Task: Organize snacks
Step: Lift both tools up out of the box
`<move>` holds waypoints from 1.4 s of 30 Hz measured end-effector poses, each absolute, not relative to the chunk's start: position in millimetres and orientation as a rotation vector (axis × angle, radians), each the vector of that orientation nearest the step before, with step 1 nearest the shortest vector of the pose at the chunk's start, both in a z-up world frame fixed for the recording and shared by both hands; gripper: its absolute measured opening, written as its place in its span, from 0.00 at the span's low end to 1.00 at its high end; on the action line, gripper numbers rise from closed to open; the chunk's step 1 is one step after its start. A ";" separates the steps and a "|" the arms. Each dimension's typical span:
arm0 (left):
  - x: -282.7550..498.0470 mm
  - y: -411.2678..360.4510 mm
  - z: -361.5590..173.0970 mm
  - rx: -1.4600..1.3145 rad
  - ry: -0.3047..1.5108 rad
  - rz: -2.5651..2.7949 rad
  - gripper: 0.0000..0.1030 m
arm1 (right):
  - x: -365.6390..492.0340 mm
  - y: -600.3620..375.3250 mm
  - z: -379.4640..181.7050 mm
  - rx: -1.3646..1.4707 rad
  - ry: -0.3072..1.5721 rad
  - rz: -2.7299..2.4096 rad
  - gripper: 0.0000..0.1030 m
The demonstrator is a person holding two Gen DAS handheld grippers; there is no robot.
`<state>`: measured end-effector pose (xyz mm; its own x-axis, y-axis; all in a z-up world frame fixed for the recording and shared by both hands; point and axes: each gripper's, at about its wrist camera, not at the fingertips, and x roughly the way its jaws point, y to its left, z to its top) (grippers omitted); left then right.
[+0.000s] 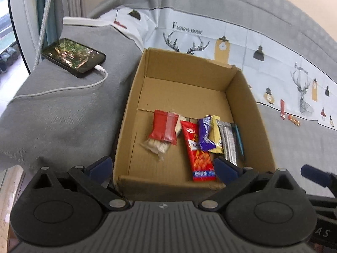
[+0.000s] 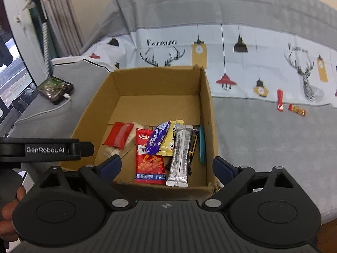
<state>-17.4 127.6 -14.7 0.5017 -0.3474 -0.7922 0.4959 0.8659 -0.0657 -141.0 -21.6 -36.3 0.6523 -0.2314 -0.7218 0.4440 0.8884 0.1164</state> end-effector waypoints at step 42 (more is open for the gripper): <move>-128.3 178.2 32.0 0.178 0.743 -0.539 1.00 | -243.8 28.9 9.3 0.215 0.631 -0.433 0.99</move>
